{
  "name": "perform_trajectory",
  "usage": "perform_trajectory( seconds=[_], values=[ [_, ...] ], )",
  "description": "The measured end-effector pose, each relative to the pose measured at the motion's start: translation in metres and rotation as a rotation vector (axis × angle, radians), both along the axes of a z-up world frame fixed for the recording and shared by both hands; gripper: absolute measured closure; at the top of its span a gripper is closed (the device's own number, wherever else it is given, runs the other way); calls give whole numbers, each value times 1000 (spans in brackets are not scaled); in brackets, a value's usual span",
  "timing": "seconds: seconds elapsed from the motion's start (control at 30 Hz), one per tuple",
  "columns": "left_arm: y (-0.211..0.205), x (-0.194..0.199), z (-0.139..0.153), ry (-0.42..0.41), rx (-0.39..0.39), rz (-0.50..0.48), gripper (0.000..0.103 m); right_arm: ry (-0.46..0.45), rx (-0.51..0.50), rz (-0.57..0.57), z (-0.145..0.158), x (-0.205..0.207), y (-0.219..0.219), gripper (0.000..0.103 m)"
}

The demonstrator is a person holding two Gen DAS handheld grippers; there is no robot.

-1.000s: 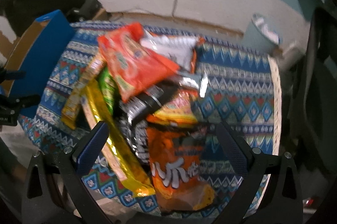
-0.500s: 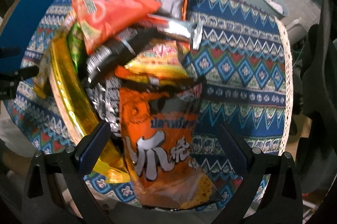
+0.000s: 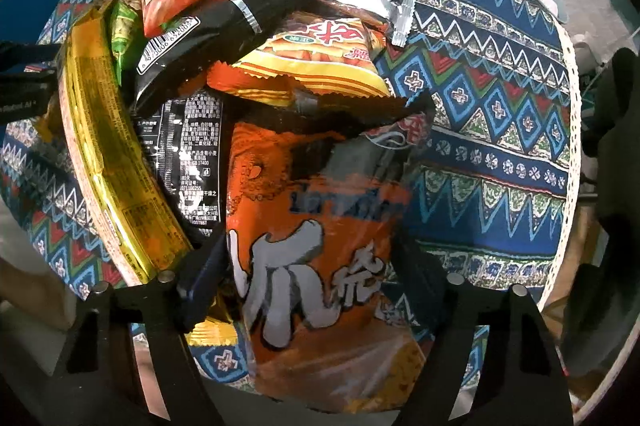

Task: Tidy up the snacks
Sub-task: 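Lower the right tool onto the orange chip bag while the left tool reaches the yellow bar, then grasp the yellow bar with the left tool while the right tool lifts the orange bag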

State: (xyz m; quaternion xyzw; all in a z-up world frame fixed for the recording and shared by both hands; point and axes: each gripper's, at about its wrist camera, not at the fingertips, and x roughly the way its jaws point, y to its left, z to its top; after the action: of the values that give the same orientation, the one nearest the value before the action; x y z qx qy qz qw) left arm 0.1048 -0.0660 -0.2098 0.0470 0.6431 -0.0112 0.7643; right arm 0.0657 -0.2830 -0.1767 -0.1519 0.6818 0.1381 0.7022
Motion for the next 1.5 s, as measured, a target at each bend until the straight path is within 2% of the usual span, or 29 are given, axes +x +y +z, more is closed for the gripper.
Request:
perform_trajectory(
  seconds=[0.03,0.07,0.3,0.5,0.63,0.7,0.73,0.8,0.97,1.0,1.2,1.23,1.27,1.33,1.4,1.43,1.5],
  values=[
    [2,-3,1,-3,-13,-4,65,5,12,-9,1,1,-2,42],
    [4,-7,2,-2,-17,-7,66,5,16,-19,4,2,-1,43],
    [14,-33,5,15,2,-7,66,-31,17,-30,23,8,-4,44],
    [25,-54,3,47,14,10,65,-94,41,-41,54,3,2,45],
    [33,-57,4,39,4,39,59,-143,61,-33,72,4,10,46],
    [32,-58,6,25,25,46,46,-152,77,-37,74,3,11,46],
    [30,-64,9,11,36,43,45,-152,87,-41,74,0,11,46],
    [28,-55,9,-7,56,36,40,-153,119,-49,75,-1,12,46],
    [16,-27,5,-29,92,18,35,-169,157,-46,80,-5,15,46],
    [10,-11,7,-32,99,16,33,-171,163,-44,81,-5,15,46],
    [0,19,-2,-37,130,7,32,-182,174,-69,85,-6,12,46],
    [0,22,-2,-50,117,4,34,-182,175,-79,85,-6,10,46],
    [-1,24,-2,-53,100,1,44,-182,178,-88,85,-5,8,46],
    [-2,30,-4,-61,77,-13,71,-182,180,-103,85,-4,3,46],
    [-6,31,-3,-56,80,-28,72,-182,175,-116,84,-3,0,46],
    [-6,12,1,-58,71,-25,72,-181,172,-121,83,-2,-2,46],
    [-3,4,2,-50,55,-8,72,-183,169,-127,84,-2,-3,46]
  ],
)
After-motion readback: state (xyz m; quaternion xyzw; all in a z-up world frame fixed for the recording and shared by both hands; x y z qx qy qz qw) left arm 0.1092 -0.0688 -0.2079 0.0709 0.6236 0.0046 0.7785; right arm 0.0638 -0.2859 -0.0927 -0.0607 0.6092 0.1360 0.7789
